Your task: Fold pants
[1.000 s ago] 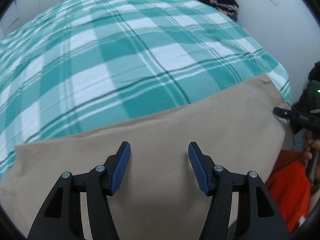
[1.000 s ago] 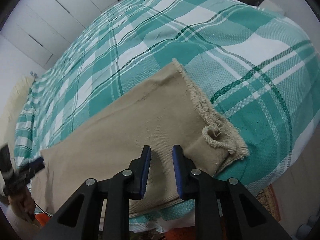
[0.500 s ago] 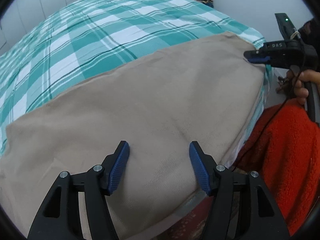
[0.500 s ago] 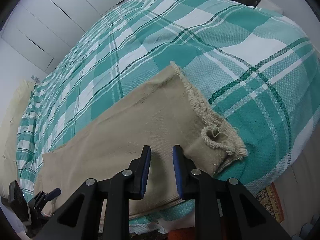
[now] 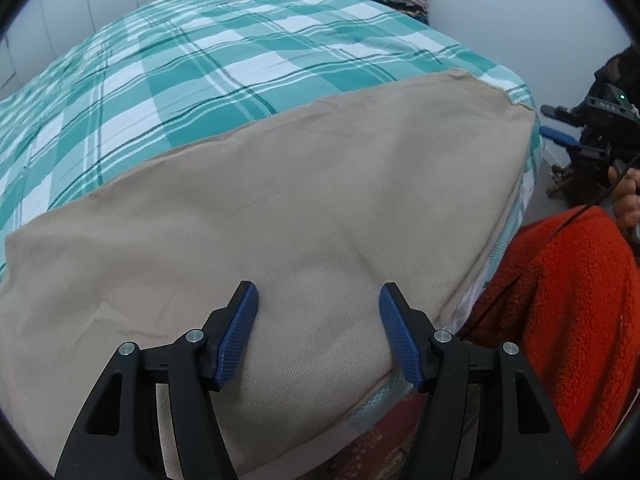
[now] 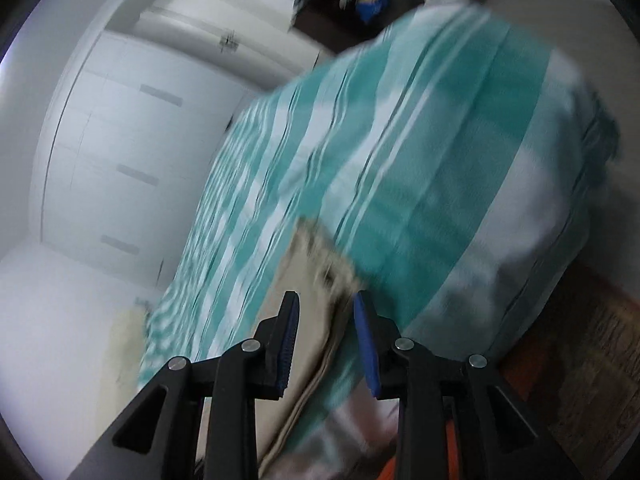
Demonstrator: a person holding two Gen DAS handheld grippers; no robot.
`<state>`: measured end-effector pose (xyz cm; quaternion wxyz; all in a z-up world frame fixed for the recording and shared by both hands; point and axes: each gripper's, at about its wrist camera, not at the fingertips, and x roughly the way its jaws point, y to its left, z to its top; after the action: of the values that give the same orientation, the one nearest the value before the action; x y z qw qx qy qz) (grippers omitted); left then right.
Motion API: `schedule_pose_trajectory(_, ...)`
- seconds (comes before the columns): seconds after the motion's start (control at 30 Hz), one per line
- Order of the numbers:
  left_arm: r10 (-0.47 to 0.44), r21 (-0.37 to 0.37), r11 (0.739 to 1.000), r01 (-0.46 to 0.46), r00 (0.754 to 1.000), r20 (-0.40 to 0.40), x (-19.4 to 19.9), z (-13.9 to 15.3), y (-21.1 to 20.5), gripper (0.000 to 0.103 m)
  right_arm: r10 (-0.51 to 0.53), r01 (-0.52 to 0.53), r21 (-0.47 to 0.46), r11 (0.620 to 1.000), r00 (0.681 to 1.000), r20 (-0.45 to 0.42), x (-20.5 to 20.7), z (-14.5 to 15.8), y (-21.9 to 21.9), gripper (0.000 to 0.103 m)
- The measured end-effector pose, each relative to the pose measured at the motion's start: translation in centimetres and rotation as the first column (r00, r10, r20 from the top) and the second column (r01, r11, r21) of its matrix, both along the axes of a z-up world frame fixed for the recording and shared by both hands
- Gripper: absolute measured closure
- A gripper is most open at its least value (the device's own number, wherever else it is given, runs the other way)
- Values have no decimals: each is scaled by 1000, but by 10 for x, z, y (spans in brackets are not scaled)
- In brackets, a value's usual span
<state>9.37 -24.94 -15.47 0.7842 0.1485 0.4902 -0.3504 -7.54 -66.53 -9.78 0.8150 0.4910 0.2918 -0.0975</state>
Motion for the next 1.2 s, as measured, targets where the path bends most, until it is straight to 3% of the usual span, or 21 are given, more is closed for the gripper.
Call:
schedule_pose_trajectory(0.13, 8, -4, 1000, -8, 1000, -7, -1, 2, 2, 37, 113, -111, 19, 994, 989, -95, 25, -6, 16, 71)
schedule_pose_trajectory(0.37, 12, 9, 1000, -12, 1000, 7, -8, 1, 1, 37, 146, -155, -30, 987, 968, -206, 60, -15, 26, 65)
schedule_pose_trajectory(0.5, 17, 4, 1000, -17, 1000, -5, -6, -2, 1, 37, 152, -161, -32, 986, 968, -200, 65, -16, 27, 65)
schedule_pose_trajectory(0.67, 18, 2, 1000, -18, 1000, -8, -5, -3, 1, 37, 85, -83, 23, 996, 992, -95, 37, -15, 14, 65)
schedule_pose_trajectory(0.77, 20, 5, 1000, -20, 1000, 1, -7, -4, 0, 36, 109, -105, 49, 993, 989, -99, 39, -20, 11, 65)
schedule_pose_trajectory(0.83, 20, 11, 1000, -20, 1000, 12, -8, -4, -1, 36, 147, -147, 4, 989, 982, -119, 49, -15, 17, 67)
schedule_pose_trajectory(0.9, 16, 23, 1000, -17, 1000, 24, -10, -5, -2, 36, 170, -182, -59, 982, 972, -163, 58, -11, 25, 89)
schedule_pose_trajectory(0.93, 13, 28, 1000, -14, 999, 30, -11, -5, -3, 34, 175, -198, -98, 975, 964, -198, 64, -9, 31, 92)
schedule_pose_trajectory(1.03, 5, 29, 1000, -5, 1000, 24, -10, -3, -2, 32, 170, -220, -196, 955, 955, -244, 71, -2, 44, 93)
schedule_pose_trajectory(1.13, 32, -19, 999, -33, 998, -49, -1, 13, 13, 32, 142, -179, -209, 961, 973, -181, 61, 6, 45, 94)
schedule_pose_trajectory(1.2, 89, -90, 991, -97, 992, -90, 9, 28, 39, 32, 132, -160, -252, 954, 983, -124, 52, 23, 51, 95)
